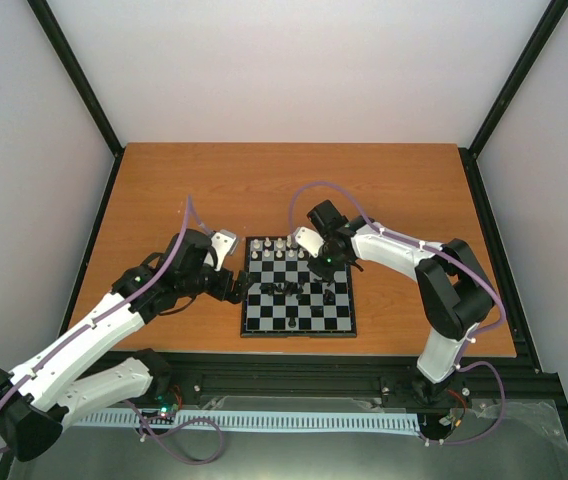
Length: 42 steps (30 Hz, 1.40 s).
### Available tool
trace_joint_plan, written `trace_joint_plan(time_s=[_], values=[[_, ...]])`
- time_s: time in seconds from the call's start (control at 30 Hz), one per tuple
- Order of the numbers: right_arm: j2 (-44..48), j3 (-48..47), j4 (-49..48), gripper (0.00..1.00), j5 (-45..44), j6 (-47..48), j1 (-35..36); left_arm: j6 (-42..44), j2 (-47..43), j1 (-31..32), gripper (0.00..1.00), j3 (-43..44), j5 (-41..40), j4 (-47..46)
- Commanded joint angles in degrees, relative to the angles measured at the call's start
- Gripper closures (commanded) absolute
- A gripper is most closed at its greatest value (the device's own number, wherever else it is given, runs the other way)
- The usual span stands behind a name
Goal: Set up the chess pieces on the board
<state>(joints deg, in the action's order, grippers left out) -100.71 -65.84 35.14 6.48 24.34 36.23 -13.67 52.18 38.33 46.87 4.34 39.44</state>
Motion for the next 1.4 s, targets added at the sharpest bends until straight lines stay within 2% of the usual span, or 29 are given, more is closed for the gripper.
trace_joint_plan(time_s=[0.0, 0.17, 0.37, 0.57, 0.7, 0.8, 1.03, 1.37], values=[[-1.41, -0.38, 0.64, 0.86, 0.20, 0.08, -0.06, 0.91, 0.04, 0.43, 0.00, 1.32, 0.33, -0.76], [-1.68, -0.37, 0.64, 0.86, 0.02, 0.08, -0.09, 0.84, -0.03, 0.43, 0.00, 1.35, 0.12, -0.77], [-0.05, -0.07, -0.19, 0.95, -0.40, 0.10, -0.10, 0.87, -0.08, 0.43, 0.00, 1.34, 0.14, -0.75], [6.24, 0.88, -0.78, 0.97, -0.32, 0.14, -0.26, 0.80, -0.38, 0.43, 0.00, 1.33, -1.20, -0.60], [12.94, 1.66, 1.74, 0.97, 3.34, 0.67, -1.46, 0.59, -0.68, 0.43, 0.00, 1.30, -2.10, -0.30], [18.30, 3.95, 4.86, 0.97, 5.91, 3.51, -1.85, 0.49, -1.04, 0.43, 0.00, 1.23, -2.87, -0.23], [28.67, 12.32, 9.43, 0.97, 4.02, 7.11, -2.02, 0.32, -3.97, 0.43, 0.00, 0.56, -6.04, -0.20], [30.96, 19.80, 10.68, 0.97, 8.48, 12.62, -1.95, 0.05, -2.50, 0.43, 0.00, 0.93, -6.08, 0.29]])
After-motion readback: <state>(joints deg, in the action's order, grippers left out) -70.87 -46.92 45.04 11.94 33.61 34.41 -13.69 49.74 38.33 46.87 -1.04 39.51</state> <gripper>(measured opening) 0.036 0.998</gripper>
